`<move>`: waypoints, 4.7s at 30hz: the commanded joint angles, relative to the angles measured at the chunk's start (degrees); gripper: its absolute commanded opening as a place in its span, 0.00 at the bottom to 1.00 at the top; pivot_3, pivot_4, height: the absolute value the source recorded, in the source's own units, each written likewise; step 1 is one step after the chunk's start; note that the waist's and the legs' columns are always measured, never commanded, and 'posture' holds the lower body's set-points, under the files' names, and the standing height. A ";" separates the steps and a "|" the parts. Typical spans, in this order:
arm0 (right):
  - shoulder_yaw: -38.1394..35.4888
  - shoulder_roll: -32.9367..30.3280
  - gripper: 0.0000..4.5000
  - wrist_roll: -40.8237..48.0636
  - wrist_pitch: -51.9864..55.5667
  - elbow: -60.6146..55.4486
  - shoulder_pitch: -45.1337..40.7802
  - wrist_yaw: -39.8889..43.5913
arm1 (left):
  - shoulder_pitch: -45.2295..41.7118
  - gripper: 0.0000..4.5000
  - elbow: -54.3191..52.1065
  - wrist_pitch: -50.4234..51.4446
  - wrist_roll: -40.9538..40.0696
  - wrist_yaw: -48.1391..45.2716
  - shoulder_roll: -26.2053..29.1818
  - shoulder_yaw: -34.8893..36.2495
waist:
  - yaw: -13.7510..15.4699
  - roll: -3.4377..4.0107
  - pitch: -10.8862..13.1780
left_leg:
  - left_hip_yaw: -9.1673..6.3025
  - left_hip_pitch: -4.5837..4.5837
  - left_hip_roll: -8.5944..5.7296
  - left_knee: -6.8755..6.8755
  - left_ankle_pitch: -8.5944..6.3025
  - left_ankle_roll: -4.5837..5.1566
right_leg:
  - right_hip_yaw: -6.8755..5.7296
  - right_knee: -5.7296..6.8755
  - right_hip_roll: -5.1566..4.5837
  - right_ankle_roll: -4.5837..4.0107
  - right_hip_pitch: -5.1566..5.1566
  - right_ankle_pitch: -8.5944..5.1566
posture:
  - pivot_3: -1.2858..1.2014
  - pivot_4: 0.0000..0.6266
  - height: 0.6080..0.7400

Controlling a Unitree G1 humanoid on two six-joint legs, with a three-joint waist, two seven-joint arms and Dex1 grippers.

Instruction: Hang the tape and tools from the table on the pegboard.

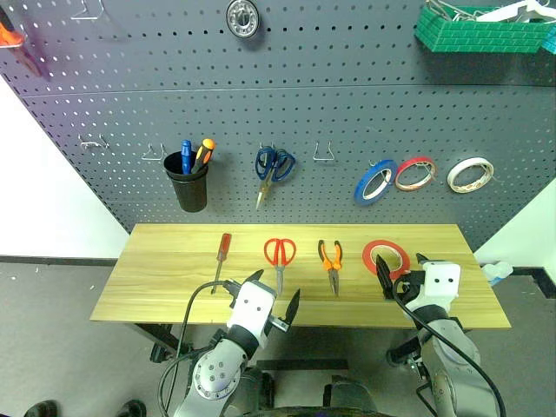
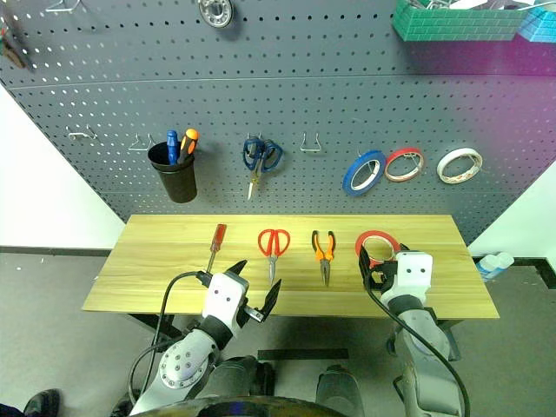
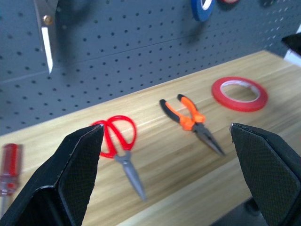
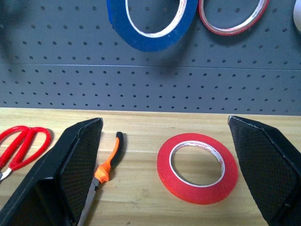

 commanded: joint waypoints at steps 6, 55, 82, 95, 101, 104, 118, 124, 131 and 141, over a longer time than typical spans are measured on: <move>0.69 0.17 1.00 -0.07 -0.49 -2.42 -0.72 0.23 | 0.05 1.00 -0.02 -0.60 3.67 2.11 -2.24 -9.31 | 0.03 0.00 0.00 | 0.03 0.01 0.00 -0.01 -0.01 0.01 | 0.06 -0.01 -0.06 0.00 -0.02 0.00 | 0.49 0.00 1.00; 2.12 0.35 1.00 -0.32 -0.48 -2.37 -1.20 -0.20 | 0.83 1.00 7.89 -3.73 -0.26 3.49 -7.12 -22.21 | 0.03 0.00 0.00 | 0.06 0.01 0.00 -0.02 -0.01 0.02 | 0.08 -0.01 -0.11 0.01 -0.04 0.00 | 0.49 0.00 1.00; 2.42 0.60 1.00 -0.24 -0.38 -3.32 -0.30 -0.34 | -12.61 1.00 9.87 -1.58 -17.46 -2.19 10.91 23.45 | 0.24 0.09 -0.02 | 0.05 -0.02 0.01 -0.06 -0.01 0.01 | 0.09 0.06 -0.13 -0.09 -0.10 -0.05 | 0.49 0.00 1.00; 3.05 0.72 1.00 -0.38 -0.37 -3.33 -0.32 -0.47 | -20.95 1.00 18.31 -1.54 -25.58 -9.21 9.98 32.32 | -0.09 -0.79 -0.29 | -0.14 0.03 -0.38 0.03 -0.10 0.01 | 1.13 0.08 0.35 -0.01 -0.39 0.24 | 0.49 0.00 1.00; 3.21 0.82 1.00 -0.36 -0.39 -3.04 -0.55 -0.47 | -19.10 1.00 17.30 4.63 -33.71 -24.46 14.68 30.36 | -0.20 -0.74 -0.31 | -0.14 0.12 -0.16 0.03 -0.05 -0.08 | 1.27 0.10 0.51 -0.08 -0.41 0.24 | 0.49 0.00 1.00; 3.32 0.89 1.00 -0.42 -0.39 -2.94 -0.71 -0.54 | -16.73 1.00 14.87 7.94 -37.94 -32.49 19.25 30.31 | -0.64 -0.70 -0.33 | -0.08 0.11 -0.16 -0.05 -0.07 -0.12 | 1.44 0.08 0.52 -0.11 -0.51 0.23 | 0.49 0.00 1.00; 3.09 0.87 1.00 -0.07 -0.07 -3.33 -0.60 -0.52 | -13.64 1.00 15.13 4.75 -36.68 -46.39 28.76 29.70 | -0.60 -0.65 -0.35 | 0.20 0.19 -0.13 -0.26 -0.09 -0.13 | 1.88 0.09 0.52 -0.29 -0.71 0.16 | 0.49 0.00 1.00; 3.93 1.06 1.00 0.06 0.25 -3.11 -0.43 0.05 | -16.41 1.00 19.35 -2.80 -32.99 -46.76 28.13 31.10 | -0.48 -0.67 -0.36 | 0.52 0.34 -0.13 -0.57 -0.08 -0.13 | 2.16 0.06 0.46 -0.27 -0.83 0.16 | 0.49 0.00 1.00; 4.40 -1.57 1.00 -0.54 7.96 3.13 -12.06 0.21 | -19.09 1.00 20.21 -3.65 -33.44 -46.29 27.44 31.31 | -1.65 -0.69 -0.33 | 0.67 0.36 -0.10 -0.61 -0.07 -0.12 | 2.29 0.08 0.50 -0.15 -0.92 0.28 | 0.49 0.00 1.00; 5.69 -9.55 1.00 -2.29 16.09 13.67 -21.16 6.40 | -18.98 1.00 17.21 -1.81 -34.13 -44.28 26.86 30.99 | -1.68 -0.98 -0.52 | 0.63 0.31 -0.06 -0.69 0.01 -0.04 | 2.60 0.00 0.70 -0.29 -1.03 0.38 | 0.49 0.02 1.00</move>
